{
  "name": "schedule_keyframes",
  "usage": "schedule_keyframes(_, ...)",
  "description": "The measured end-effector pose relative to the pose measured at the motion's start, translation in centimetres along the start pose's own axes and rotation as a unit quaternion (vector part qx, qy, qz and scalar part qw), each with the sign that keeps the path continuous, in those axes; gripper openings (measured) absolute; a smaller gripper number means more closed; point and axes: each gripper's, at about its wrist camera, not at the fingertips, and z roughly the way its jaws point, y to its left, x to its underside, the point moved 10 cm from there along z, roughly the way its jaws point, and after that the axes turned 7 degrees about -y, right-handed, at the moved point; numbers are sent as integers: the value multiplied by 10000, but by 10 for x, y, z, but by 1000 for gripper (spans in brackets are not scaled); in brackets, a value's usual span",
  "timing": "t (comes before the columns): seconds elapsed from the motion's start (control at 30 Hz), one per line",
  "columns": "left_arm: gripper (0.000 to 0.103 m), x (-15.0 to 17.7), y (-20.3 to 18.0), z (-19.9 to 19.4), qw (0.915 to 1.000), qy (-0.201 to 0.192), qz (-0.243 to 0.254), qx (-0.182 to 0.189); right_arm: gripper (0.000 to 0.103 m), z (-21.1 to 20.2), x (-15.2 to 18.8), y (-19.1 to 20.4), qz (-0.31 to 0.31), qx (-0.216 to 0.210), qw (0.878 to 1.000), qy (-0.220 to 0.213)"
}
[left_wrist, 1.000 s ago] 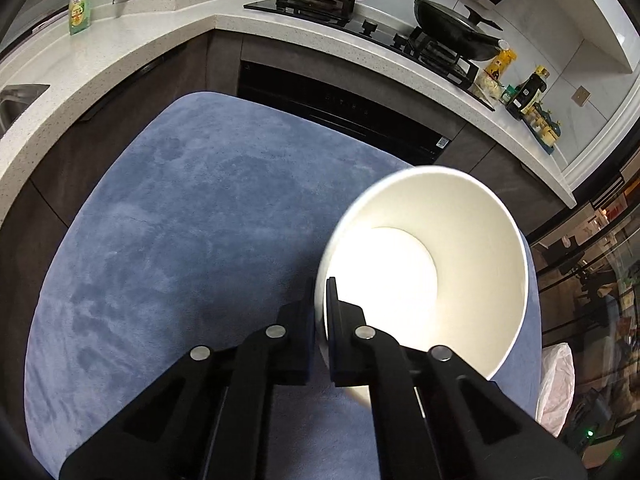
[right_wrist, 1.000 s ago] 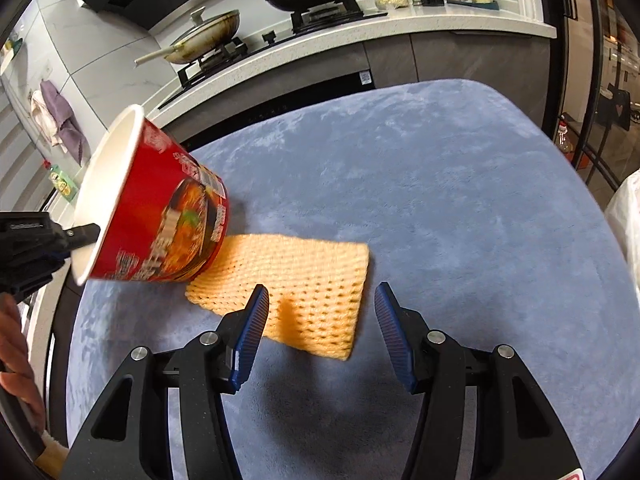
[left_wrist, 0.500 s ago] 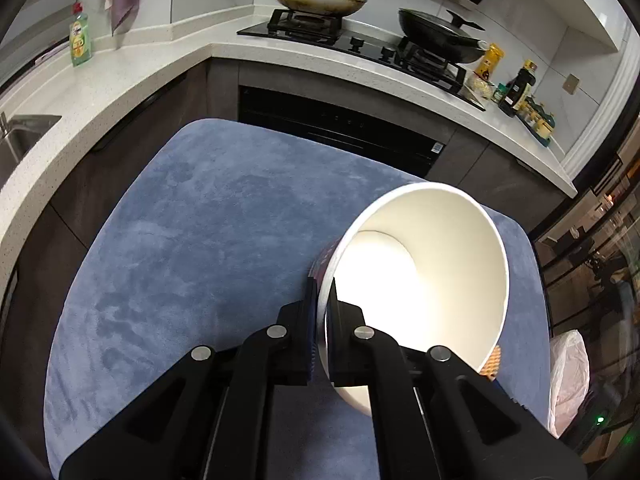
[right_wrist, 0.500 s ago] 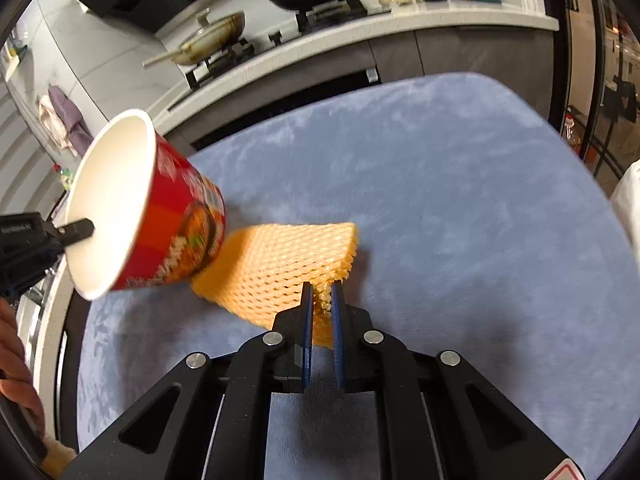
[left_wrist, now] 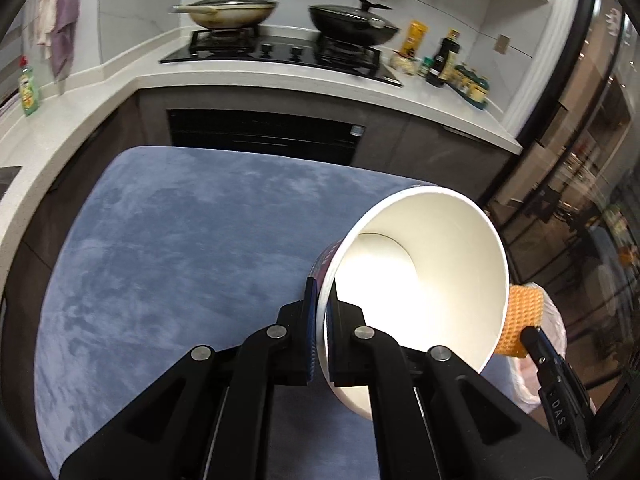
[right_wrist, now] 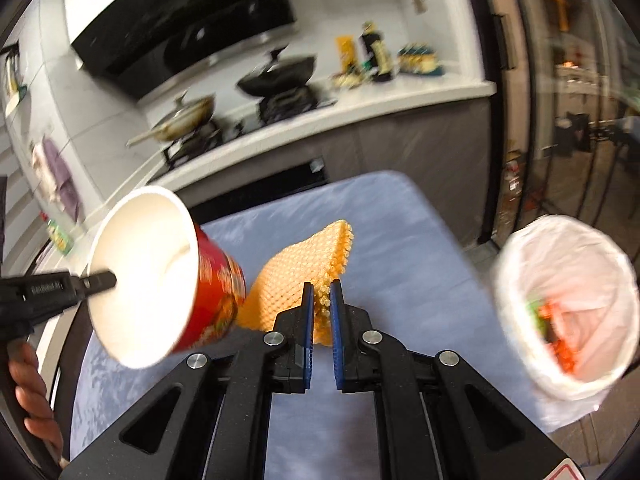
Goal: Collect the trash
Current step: 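Carry the noodle bucket and foam net to the bin and release both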
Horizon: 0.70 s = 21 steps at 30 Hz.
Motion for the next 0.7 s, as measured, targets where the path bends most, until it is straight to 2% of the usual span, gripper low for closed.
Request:
schedule_keyframes(0.17, 4, 7, -62, -1, 9987, 76, 327, 376, 8, -32, -21, -55, 186, 368, 9986, -329)
schedule_keyframes(0.37, 4, 28, -146, 6, 9932, 360, 688, 870, 8, -70, -35, -143, 430, 1041, 9917, -615)
schedule_keyframes(0.57, 4, 57, -218, 26, 9849, 877, 739, 1296, 8, -94, -30, -215, 731, 1541, 9830, -679)
schedule_keyframes(0.7, 4, 78, -254, 41, 9806, 1147, 795, 1378, 8, -103, -19, -255, 871, 1827, 9771, -655)
